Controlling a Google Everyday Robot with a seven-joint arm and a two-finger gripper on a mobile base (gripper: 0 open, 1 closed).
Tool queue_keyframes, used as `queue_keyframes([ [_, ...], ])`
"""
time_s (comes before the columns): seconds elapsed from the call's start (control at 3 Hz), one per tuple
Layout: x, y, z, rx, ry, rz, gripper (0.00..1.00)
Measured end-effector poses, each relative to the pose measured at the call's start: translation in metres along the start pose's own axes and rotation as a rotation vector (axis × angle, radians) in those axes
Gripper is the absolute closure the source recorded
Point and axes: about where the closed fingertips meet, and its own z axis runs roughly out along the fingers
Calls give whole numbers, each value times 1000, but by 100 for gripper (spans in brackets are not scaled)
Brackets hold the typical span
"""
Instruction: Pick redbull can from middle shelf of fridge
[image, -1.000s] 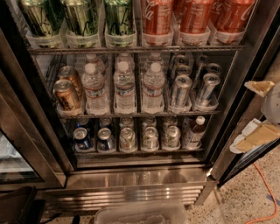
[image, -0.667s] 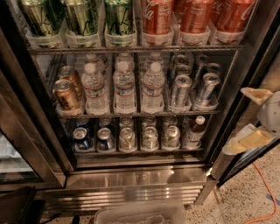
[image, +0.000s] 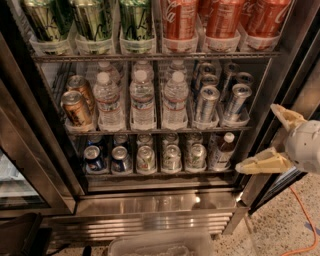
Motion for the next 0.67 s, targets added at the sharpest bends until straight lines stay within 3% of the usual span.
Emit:
queue_keyframes([
  [0.33, -11, 2, 10, 65, -91, 59, 0],
  [0.67, -15, 4, 21, 138, -104, 108, 0],
])
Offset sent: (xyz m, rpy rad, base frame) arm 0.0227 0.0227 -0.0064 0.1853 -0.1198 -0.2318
